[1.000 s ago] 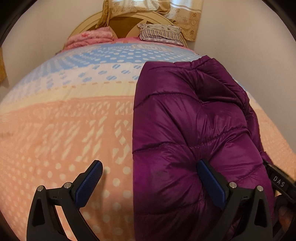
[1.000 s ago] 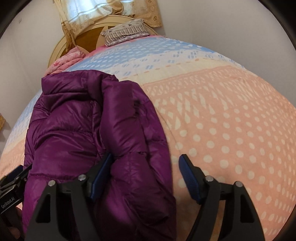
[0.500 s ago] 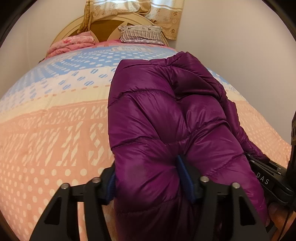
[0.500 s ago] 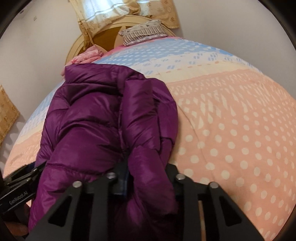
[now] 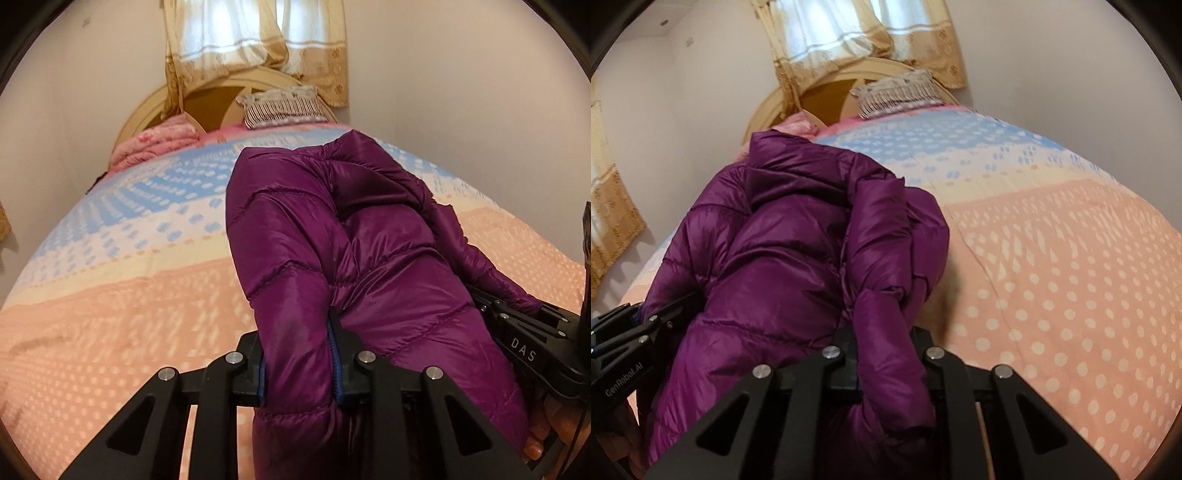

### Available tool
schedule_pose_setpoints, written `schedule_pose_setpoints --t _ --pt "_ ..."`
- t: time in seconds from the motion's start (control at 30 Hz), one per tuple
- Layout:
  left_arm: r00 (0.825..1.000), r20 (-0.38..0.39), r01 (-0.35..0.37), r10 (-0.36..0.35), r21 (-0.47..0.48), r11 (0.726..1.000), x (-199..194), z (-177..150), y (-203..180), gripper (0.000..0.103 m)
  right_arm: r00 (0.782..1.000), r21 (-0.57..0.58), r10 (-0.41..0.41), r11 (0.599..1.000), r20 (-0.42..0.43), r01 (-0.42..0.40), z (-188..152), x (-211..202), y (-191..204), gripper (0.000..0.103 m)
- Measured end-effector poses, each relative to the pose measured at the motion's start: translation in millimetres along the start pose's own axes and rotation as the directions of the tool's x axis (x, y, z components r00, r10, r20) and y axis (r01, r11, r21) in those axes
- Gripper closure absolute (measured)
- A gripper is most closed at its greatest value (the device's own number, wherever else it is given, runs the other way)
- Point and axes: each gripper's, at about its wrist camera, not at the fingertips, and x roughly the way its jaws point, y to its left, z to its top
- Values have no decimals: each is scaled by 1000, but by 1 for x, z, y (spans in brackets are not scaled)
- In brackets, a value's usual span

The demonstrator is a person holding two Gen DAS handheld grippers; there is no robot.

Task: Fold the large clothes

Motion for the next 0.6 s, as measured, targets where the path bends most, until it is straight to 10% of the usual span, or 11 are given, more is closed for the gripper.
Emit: schedule_pose_setpoints --t 0.6 --pt "992 63 -103 109 -83 991 -67 -17 83 84 987 -134 158 979 28 -153 24 -6 95 87"
